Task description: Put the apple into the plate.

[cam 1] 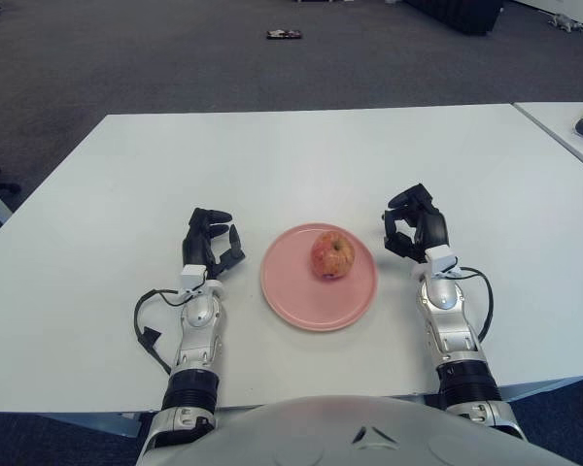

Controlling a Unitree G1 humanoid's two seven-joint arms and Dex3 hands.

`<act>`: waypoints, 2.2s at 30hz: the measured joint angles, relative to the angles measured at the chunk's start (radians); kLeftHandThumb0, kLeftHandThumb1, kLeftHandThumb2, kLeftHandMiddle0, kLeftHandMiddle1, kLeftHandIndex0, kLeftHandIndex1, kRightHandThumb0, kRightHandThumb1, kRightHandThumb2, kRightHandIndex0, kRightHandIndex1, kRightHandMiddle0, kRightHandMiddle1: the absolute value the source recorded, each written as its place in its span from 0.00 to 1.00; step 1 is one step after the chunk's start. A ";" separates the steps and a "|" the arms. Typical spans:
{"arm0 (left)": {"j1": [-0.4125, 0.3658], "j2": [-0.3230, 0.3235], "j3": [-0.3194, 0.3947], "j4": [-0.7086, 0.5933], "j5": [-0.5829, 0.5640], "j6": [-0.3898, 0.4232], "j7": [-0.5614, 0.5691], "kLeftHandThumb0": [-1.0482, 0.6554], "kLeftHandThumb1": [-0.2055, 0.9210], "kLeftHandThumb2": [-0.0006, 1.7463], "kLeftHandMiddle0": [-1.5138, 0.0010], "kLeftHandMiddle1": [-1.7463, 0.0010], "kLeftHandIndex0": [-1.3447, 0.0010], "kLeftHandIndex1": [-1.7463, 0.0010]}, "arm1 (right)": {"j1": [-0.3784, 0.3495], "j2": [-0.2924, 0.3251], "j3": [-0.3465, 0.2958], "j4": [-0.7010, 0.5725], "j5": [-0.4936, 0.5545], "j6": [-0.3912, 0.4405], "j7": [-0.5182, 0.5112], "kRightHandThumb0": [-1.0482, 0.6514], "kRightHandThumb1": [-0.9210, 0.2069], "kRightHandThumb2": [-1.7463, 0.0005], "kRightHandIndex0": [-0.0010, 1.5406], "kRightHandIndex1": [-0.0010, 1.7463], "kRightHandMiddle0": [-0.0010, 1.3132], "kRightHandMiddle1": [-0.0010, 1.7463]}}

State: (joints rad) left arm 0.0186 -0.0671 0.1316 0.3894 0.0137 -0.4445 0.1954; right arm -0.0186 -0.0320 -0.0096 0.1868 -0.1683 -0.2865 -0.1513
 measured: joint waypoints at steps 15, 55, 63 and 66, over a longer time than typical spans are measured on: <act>0.007 0.000 -0.004 -0.003 0.005 -0.007 0.000 0.36 0.59 0.66 0.53 0.00 0.63 0.00 | 0.004 -0.021 0.011 0.004 0.002 0.078 0.063 0.40 0.17 0.55 0.33 0.78 0.23 1.00; 0.011 0.000 -0.002 -0.014 -0.002 0.005 -0.007 0.36 0.60 0.65 0.55 0.00 0.64 0.00 | 0.037 -0.002 -0.031 0.095 0.078 0.014 0.050 0.39 0.24 0.48 0.34 0.81 0.27 1.00; 0.011 0.000 -0.002 -0.014 -0.009 0.007 -0.020 0.36 0.60 0.65 0.54 0.00 0.64 0.00 | 0.037 0.009 -0.037 0.106 0.078 -0.002 0.034 0.39 0.23 0.49 0.34 0.81 0.26 1.00; 0.011 0.000 -0.001 -0.013 -0.009 0.005 -0.021 0.36 0.60 0.65 0.53 0.00 0.64 0.00 | 0.037 0.011 -0.038 0.109 0.078 -0.006 0.031 0.39 0.22 0.50 0.34 0.81 0.26 1.00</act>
State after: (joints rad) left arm 0.0291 -0.0668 0.1305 0.3762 0.0043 -0.4390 0.1741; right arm 0.0183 -0.0215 -0.0473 0.2955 -0.0906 -0.2927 -0.1205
